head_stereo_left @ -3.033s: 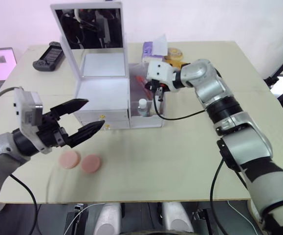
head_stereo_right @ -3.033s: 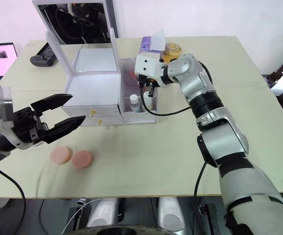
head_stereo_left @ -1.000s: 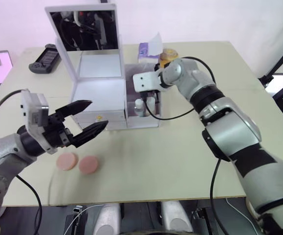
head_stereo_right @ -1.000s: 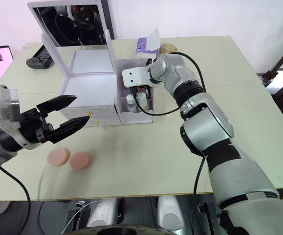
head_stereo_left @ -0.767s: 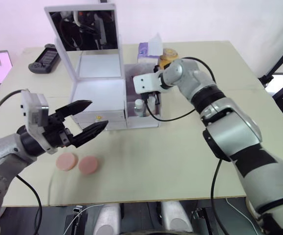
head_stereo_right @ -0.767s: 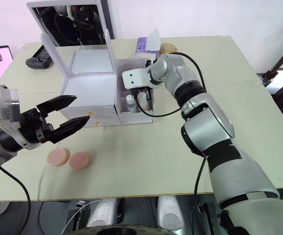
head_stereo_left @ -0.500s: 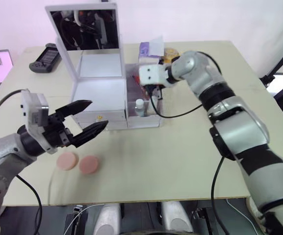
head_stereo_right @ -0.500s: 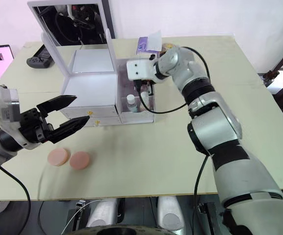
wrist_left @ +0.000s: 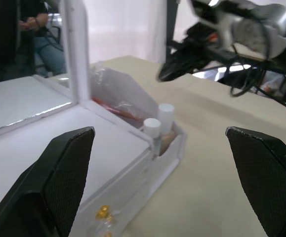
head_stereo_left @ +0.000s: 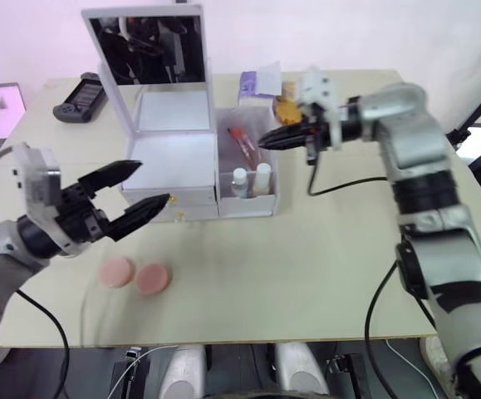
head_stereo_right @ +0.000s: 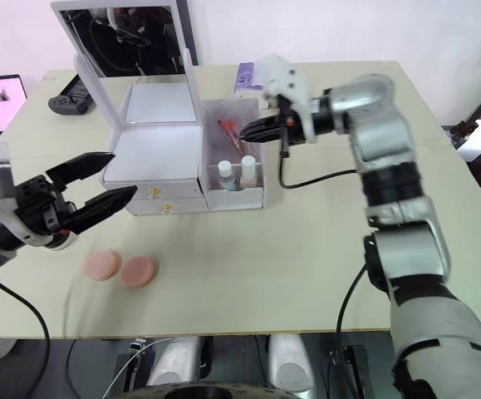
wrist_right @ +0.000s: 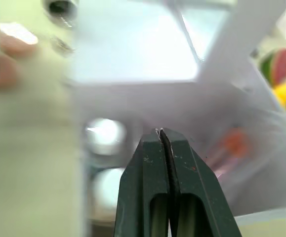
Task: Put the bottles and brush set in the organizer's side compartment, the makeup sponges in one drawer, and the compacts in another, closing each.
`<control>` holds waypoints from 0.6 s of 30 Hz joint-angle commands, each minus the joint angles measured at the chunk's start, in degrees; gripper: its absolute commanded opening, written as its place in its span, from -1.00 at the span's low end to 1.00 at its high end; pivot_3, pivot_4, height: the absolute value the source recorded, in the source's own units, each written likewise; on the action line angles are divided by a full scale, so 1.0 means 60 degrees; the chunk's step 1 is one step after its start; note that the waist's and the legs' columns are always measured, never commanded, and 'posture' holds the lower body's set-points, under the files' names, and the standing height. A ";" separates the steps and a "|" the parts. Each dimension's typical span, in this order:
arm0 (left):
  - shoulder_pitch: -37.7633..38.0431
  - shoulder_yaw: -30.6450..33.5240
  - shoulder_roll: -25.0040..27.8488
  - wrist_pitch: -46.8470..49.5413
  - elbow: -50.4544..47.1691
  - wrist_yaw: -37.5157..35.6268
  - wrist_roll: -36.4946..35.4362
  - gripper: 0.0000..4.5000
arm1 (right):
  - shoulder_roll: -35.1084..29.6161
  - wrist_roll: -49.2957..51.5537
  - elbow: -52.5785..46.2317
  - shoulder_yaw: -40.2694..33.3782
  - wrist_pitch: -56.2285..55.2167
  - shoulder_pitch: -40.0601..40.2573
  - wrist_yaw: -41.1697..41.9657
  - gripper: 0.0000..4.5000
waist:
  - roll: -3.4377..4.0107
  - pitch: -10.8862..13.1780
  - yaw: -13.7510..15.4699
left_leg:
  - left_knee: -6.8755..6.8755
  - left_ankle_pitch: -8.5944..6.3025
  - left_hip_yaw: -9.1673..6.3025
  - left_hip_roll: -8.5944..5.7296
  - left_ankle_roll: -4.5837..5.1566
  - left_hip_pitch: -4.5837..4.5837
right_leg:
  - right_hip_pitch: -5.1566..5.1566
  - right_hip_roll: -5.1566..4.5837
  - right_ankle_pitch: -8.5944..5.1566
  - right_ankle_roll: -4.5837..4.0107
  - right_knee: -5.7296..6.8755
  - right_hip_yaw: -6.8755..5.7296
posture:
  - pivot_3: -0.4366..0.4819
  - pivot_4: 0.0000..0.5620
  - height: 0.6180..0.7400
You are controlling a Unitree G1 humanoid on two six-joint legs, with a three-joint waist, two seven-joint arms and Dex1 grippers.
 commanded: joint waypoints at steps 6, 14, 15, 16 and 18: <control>0.0530 0.1301 0.0527 -0.0065 0.0953 -0.0993 0.0121 1.00 | -0.1241 0.2078 -0.2028 -0.1803 0.2241 0.1626 -0.0745 -0.74 | -0.0001 -0.0001 0.0036 | 0.0000 0.0000 0.0010 0.0006 0.0000 0.0004 | 0.0000 0.0001 -0.0015 -0.0028 -0.0001 0.0001 | -0.05 -0.47 1.00; 0.2422 0.2818 0.0847 -0.1040 0.2915 -0.3170 0.1749 1.00 | -0.2610 0.3558 -0.2445 -0.3721 0.2914 0.4001 -0.0950 0.96 | -0.0005 -0.0002 0.0126 | -0.0001 -0.0006 0.0030 0.0010 0.0009 -0.0002 | -0.0006 0.0001 -0.0023 -0.0041 -0.0013 0.0008 | -0.05 -0.47 1.00; 0.2593 0.3007 0.0862 -0.1175 0.3243 -0.3397 0.1909 1.00 | -0.2778 0.3611 -0.2404 -0.3921 0.2786 0.4364 -0.0938 0.99 | -0.0006 -0.0002 0.0127 | -0.0001 -0.0007 0.0032 0.0011 0.0009 -0.0004 | -0.0007 0.0001 -0.0025 -0.0043 -0.0017 0.0008 | -0.05 -0.47 1.00; 0.2769 0.3244 0.0887 -0.1380 0.3760 -0.3664 0.2109 1.00 | -0.2960 0.3704 -0.2329 -0.4167 0.2707 0.4770 -0.0877 0.99 | -0.0006 -0.0002 0.0131 | -0.0001 -0.0008 0.0035 0.0012 0.0011 -0.0004 | -0.0005 0.0001 -0.0027 -0.0046 -0.0017 0.0008 | -0.05 -0.47 1.00; 0.3169 0.3572 0.1019 -0.1909 0.4746 -0.4213 0.2690 1.00 | -0.3163 0.3951 -0.2103 -0.4690 0.2653 0.5376 -0.0897 0.99 | -0.0006 -0.0002 0.0130 | 0.0000 -0.0008 0.0040 0.0014 0.0012 -0.0003 | -0.0008 0.0000 -0.0038 -0.0066 -0.0017 0.0009 | -0.05 -0.47 1.00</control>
